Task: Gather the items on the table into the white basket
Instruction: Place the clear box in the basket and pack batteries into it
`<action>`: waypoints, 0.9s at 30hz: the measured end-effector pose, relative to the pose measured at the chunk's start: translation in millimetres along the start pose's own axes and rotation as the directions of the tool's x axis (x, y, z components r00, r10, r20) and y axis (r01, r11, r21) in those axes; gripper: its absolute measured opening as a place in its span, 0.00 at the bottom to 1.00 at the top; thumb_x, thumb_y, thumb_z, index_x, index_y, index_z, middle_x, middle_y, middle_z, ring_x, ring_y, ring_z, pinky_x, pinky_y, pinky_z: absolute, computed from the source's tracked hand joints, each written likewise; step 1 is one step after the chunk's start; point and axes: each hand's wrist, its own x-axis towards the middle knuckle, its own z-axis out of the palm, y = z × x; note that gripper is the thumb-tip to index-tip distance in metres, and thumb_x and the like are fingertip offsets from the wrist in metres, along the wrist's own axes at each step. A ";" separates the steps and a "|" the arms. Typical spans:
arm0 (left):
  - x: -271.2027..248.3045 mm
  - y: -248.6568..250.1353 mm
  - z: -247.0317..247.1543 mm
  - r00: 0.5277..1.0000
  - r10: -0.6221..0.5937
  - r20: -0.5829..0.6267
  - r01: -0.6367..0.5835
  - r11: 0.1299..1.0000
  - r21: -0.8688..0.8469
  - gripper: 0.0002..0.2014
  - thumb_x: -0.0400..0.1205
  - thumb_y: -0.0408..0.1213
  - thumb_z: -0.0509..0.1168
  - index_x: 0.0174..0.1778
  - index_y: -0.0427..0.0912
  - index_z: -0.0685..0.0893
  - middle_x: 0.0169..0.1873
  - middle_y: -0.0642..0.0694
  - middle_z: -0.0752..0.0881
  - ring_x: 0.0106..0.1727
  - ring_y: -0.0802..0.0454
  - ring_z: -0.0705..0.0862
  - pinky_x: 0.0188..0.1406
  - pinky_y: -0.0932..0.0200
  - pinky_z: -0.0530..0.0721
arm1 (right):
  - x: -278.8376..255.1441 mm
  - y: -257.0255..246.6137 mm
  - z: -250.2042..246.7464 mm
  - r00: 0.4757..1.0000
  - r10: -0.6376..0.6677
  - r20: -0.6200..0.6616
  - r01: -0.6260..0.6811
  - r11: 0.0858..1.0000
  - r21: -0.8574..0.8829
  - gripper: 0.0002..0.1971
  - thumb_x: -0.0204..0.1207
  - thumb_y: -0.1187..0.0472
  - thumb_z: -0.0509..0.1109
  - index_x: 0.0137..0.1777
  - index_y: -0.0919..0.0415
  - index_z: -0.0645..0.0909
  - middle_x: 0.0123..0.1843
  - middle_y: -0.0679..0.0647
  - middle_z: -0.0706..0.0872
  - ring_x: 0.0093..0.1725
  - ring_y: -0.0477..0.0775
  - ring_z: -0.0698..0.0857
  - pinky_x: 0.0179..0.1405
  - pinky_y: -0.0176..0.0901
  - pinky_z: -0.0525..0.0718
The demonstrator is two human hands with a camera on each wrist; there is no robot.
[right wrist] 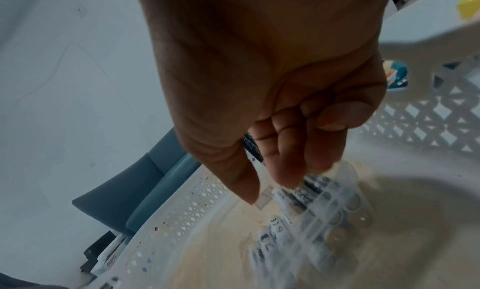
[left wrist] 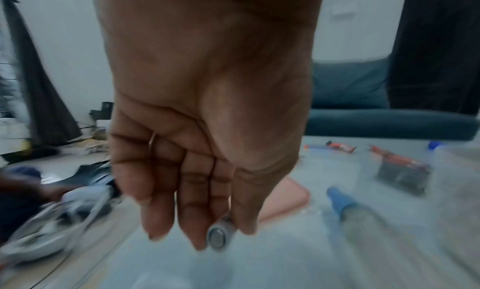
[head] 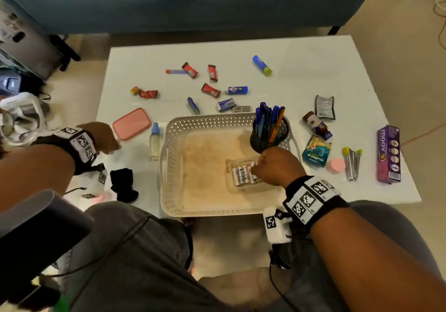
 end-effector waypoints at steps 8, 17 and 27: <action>-167.0 138.8 -22.1 0.867 0.456 -0.203 -0.427 0.466 -0.775 0.13 0.83 0.47 0.71 0.45 0.41 0.92 0.37 0.47 0.94 0.35 0.55 0.89 0.38 0.63 0.85 | -35.8 -18.6 -49.4 0.943 -0.310 -0.117 0.331 0.861 0.385 0.17 0.70 0.41 0.79 0.53 0.47 0.85 0.40 0.48 0.88 0.40 0.45 0.87 0.42 0.42 0.86; -149.4 211.2 72.5 0.858 0.492 -0.146 -0.394 0.449 -0.802 0.20 0.80 0.49 0.74 0.27 0.40 0.88 0.20 0.49 0.84 0.21 0.58 0.76 0.24 0.68 0.73 | -40.8 -11.3 -18.3 0.870 -0.474 -0.139 0.494 0.830 0.260 0.29 0.64 0.47 0.86 0.64 0.50 0.83 0.48 0.40 0.85 0.38 0.34 0.84 0.39 0.24 0.78; -101.7 213.4 80.1 0.922 0.322 -0.217 -0.388 0.768 -0.510 0.19 0.74 0.61 0.76 0.40 0.48 0.88 0.42 0.53 0.87 0.46 0.52 0.85 0.46 0.54 0.84 | -11.1 0.5 -4.3 0.963 -0.262 0.063 0.262 0.965 -0.004 0.24 0.64 0.50 0.82 0.59 0.44 0.81 0.41 0.41 0.82 0.45 0.48 0.84 0.44 0.43 0.84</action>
